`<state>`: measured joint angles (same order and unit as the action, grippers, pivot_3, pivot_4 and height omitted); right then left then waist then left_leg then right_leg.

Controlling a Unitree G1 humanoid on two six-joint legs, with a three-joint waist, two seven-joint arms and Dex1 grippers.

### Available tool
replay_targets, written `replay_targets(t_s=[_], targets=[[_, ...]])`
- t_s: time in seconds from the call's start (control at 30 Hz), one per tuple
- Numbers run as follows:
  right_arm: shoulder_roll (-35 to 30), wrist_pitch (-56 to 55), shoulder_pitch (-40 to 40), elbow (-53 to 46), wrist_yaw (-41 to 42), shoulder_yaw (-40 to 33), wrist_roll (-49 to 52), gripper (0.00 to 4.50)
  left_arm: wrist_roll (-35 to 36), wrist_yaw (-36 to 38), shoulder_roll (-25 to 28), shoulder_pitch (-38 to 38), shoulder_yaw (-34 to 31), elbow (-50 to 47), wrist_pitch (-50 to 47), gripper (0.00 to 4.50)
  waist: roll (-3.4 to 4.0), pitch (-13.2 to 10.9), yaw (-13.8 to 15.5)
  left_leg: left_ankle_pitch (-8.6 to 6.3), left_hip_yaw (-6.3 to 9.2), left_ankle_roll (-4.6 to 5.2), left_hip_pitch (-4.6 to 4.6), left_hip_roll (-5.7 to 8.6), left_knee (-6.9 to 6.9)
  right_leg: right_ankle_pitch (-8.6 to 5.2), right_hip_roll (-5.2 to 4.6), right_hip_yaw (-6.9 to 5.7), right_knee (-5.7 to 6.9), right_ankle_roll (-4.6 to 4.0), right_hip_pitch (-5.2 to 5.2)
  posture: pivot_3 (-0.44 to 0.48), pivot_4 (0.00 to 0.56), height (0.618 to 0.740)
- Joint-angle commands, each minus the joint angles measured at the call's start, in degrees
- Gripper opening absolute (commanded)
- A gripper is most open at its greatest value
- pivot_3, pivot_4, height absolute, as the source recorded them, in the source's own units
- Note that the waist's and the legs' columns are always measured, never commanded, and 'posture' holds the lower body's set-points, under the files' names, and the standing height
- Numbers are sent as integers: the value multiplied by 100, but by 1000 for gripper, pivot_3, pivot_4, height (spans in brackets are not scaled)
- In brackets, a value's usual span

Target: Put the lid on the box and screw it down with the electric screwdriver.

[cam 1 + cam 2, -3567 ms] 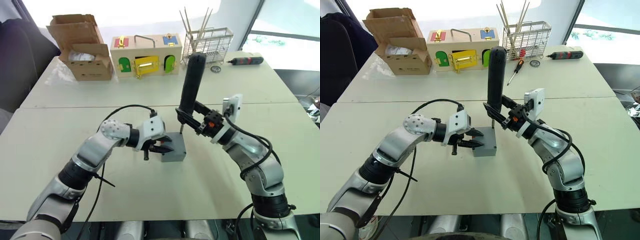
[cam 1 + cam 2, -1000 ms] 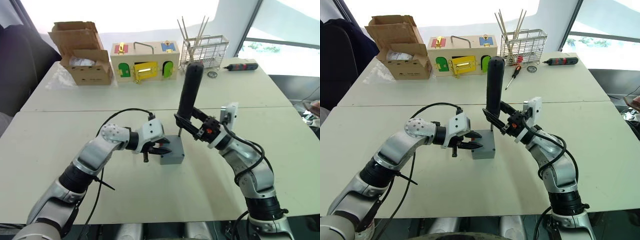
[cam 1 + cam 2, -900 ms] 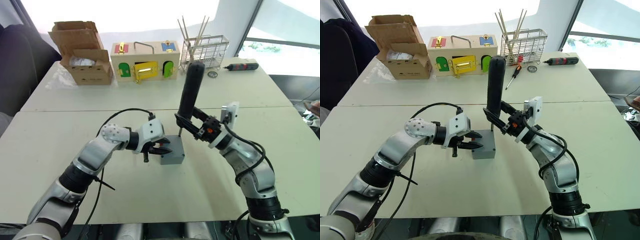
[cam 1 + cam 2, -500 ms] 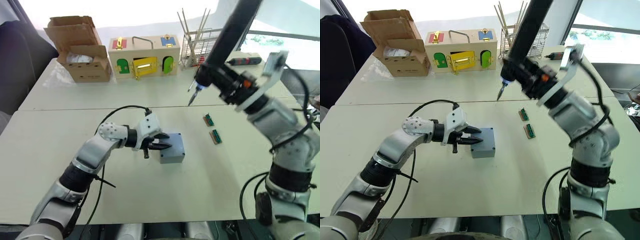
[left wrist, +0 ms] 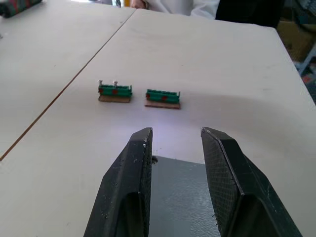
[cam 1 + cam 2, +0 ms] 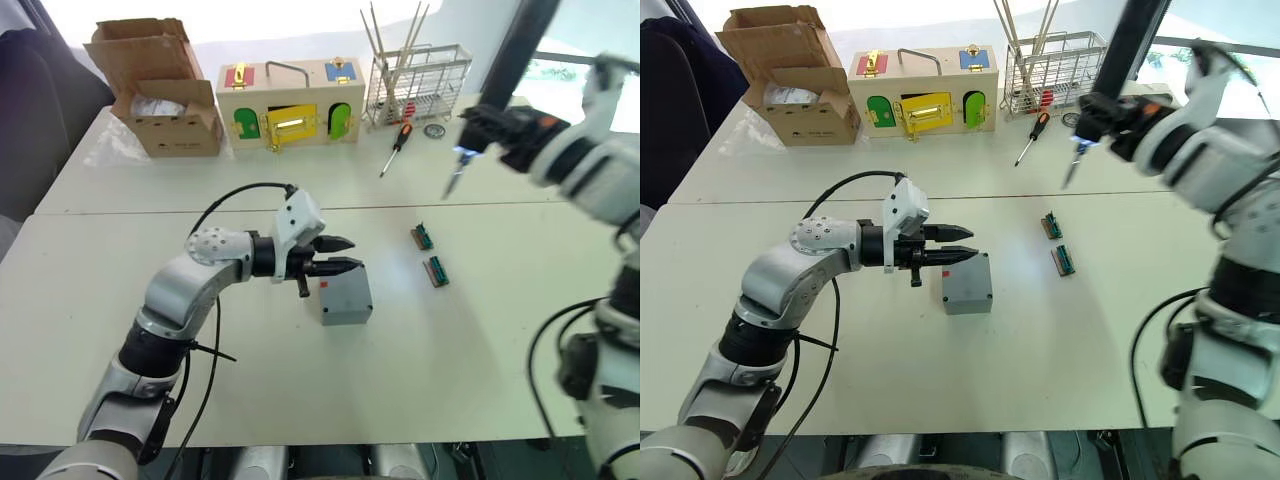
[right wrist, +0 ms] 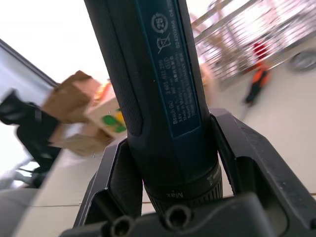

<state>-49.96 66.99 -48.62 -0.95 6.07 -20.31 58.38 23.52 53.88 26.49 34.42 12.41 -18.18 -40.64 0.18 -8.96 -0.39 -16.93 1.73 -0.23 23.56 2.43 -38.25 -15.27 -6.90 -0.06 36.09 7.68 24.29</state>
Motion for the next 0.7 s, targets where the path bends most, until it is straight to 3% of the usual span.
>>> replay_targets(t_s=[0.03,0.2,0.33,0.53,0.7], targets=[[-1091,847,91,405,1399,545,-112,1864,20,262,194,52,189,-453,246,1534,-2,-1,-22,-7,-1,13,-2,-1,1,0,1,0,-2,0,-4,0,150,730],[-2016,1099,372,862,2922,1552,-622,1864,-49,208,163,-41,435,-638,419,1534,10,-9,-70,-20,-18,38,-19,-8,-3,0,4,14,7,0,-11,0,150,730],[-2227,750,709,1357,3663,2352,-1404,1864,-144,-16,48,-245,587,-687,494,1534,14,-11,-33,-19,-14,36,-15,-10,-2,0,8,12,7,0,-3,0,150,730],[-2074,368,698,1938,4432,3025,-2264,1864,-210,-332,16,-621,676,-904,409,1534,16,-21,-14,-6,-15,14,-11,-4,-16,0,5,15,9,0,-5,0,150,730],[-1748,193,517,2428,4497,3191,-2857,1864,-257,-424,75,-735,705,-871,435,1534,17,-21,-27,-1,-14,4,-14,-7,-14,0,7,14,12,0,-5,0,150,730]])
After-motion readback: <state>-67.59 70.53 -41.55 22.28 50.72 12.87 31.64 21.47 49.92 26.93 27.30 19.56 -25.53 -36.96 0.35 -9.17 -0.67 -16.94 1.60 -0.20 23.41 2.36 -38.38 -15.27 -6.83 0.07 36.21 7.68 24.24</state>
